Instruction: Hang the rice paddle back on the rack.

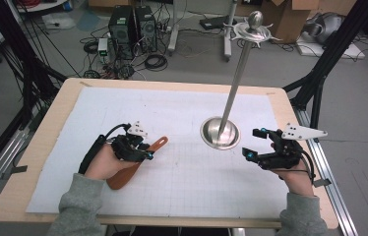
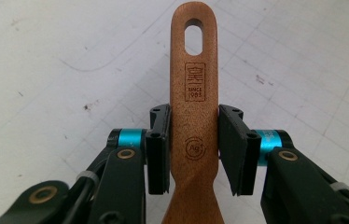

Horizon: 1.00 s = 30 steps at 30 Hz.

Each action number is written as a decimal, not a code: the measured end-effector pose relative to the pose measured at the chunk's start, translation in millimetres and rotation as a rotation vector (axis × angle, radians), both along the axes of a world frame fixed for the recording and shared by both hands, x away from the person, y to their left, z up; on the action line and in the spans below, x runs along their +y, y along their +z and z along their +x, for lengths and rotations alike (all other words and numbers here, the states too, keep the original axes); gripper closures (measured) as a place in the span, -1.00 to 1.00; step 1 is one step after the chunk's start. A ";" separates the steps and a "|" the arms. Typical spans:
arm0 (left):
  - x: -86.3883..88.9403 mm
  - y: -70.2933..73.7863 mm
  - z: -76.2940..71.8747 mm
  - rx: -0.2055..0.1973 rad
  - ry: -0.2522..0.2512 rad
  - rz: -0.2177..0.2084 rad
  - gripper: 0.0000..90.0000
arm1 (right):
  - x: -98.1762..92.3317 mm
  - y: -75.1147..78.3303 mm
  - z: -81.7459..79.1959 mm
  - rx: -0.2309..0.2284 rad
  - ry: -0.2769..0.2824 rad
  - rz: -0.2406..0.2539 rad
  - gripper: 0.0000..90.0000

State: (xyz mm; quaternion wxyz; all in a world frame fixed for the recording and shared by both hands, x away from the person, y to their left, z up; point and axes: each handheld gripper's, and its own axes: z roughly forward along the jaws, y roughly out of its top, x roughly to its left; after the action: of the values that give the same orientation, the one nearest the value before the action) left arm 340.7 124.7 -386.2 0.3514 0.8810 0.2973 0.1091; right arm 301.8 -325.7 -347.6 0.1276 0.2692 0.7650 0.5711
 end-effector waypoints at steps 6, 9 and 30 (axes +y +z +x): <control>-0.4 6.1 -4.2 -0.030 -0.003 0.010 0.45 | 1.4 -0.5 1.2 0.002 0.005 -0.001 -0.69; -0.2 11.0 -7.2 -0.055 0.003 -0.004 0.45 | 1.3 -0.1 1.2 0.002 0.005 0.004 -0.69; 21.2 42.7 -23.5 -0.195 0.052 -0.126 0.45 | 5.9 -0.6 5.1 0.009 0.015 0.002 -0.69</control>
State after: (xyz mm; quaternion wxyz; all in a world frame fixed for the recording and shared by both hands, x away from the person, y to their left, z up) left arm 317.2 145.9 -343.5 0.4302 0.8345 0.2905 0.1846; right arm 306.8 -319.8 -348.2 0.1195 0.2659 0.7669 0.5718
